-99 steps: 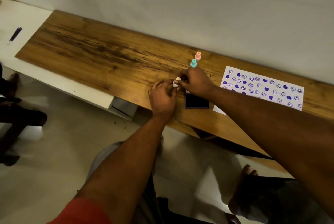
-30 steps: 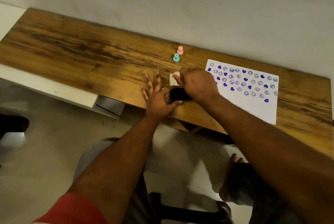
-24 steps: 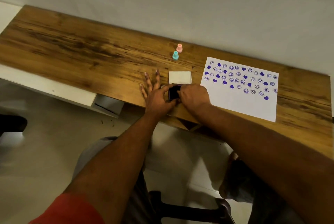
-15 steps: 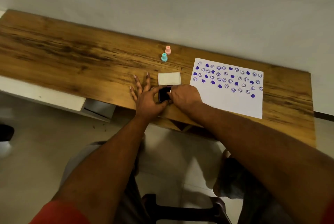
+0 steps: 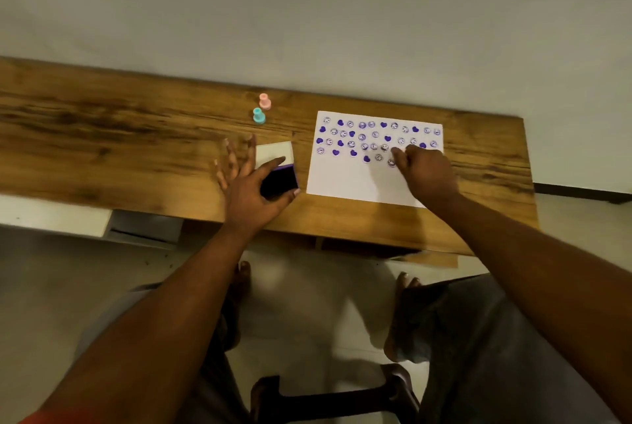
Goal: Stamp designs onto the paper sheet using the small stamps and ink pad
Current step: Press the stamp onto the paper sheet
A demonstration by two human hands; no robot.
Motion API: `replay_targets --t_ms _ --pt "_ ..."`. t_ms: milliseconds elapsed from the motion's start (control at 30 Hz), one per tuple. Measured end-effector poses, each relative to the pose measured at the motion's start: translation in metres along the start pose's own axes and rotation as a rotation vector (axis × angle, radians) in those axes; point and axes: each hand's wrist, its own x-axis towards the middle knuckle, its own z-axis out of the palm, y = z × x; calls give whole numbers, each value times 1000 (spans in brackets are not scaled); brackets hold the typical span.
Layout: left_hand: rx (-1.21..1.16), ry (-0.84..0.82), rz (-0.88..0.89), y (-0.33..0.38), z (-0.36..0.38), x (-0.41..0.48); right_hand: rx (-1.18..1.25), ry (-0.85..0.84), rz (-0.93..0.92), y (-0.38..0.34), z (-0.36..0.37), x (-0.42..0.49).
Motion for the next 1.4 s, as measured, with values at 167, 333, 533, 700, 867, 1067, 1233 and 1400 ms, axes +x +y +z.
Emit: replay_targets --t_ms 167,333,533,700,867,1067,1233,1400 --pt "81 -111 257 78 27 0 3 16 104 51 -10 -11" --pt "282 -318 224 109 62 -26 63 -6 41 36 9 -11" --pt "300 -391 170 101 71 -40 35 -68 -175 -38 27 13" --pt "197 -344 185 94 81 -45 -56 -136 -285 -82 42 31" --pt "172 -336 179 94 83 -44 -126 -192 -312 -95 54 38" --pt "149 -332 187 91 87 -45 -185 -197 -303 -106 60 42" --pt "126 -302 200 91 87 -46 -222 -99 -343 -125 43 51" --pt "104 -273 210 89 90 -48 -177 16 -261 -143 32 51"
